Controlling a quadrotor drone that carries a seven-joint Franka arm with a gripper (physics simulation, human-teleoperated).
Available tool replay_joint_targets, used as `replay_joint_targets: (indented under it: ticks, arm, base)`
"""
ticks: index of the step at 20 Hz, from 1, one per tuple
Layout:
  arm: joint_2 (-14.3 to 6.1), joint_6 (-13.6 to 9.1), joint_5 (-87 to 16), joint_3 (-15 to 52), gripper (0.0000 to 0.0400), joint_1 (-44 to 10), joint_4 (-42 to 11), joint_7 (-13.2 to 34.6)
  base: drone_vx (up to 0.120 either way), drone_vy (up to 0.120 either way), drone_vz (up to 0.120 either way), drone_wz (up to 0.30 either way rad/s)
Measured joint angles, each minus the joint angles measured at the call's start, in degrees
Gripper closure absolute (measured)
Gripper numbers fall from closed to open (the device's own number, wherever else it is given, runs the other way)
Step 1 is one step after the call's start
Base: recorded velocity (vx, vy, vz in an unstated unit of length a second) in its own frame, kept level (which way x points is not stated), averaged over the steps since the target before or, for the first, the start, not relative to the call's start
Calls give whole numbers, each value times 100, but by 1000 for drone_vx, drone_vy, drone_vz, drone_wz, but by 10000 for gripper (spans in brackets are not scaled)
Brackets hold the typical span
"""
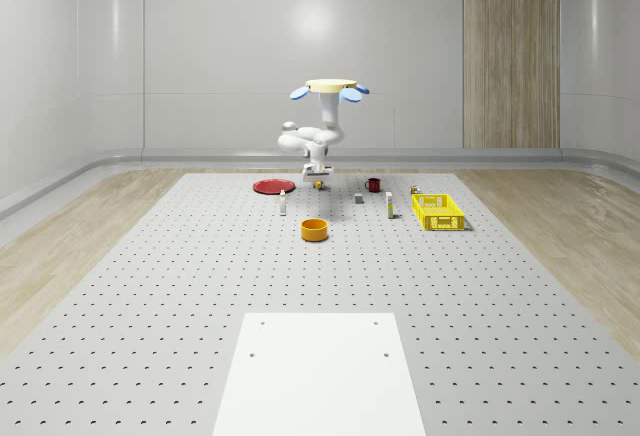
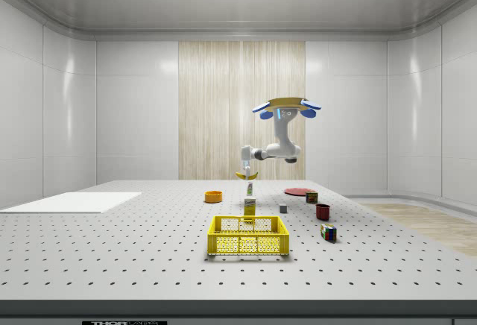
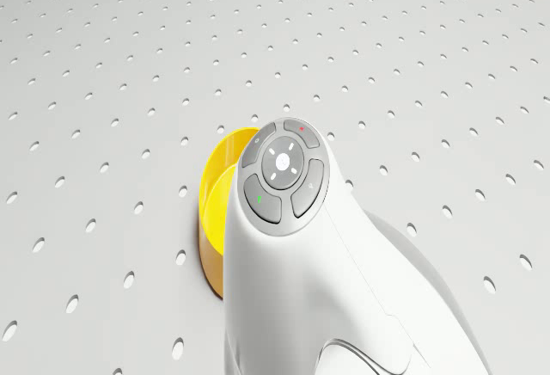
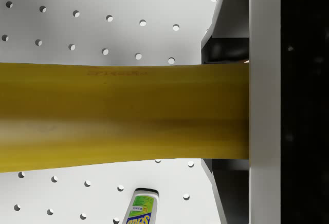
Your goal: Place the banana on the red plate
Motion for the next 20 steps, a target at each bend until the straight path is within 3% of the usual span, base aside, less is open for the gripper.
replay_joint_targets:
  ticks: [20]
  arm:
    - [-229,232,71,35,207,-32,3,-3381]
  base:
    - [0,0,0,-300]
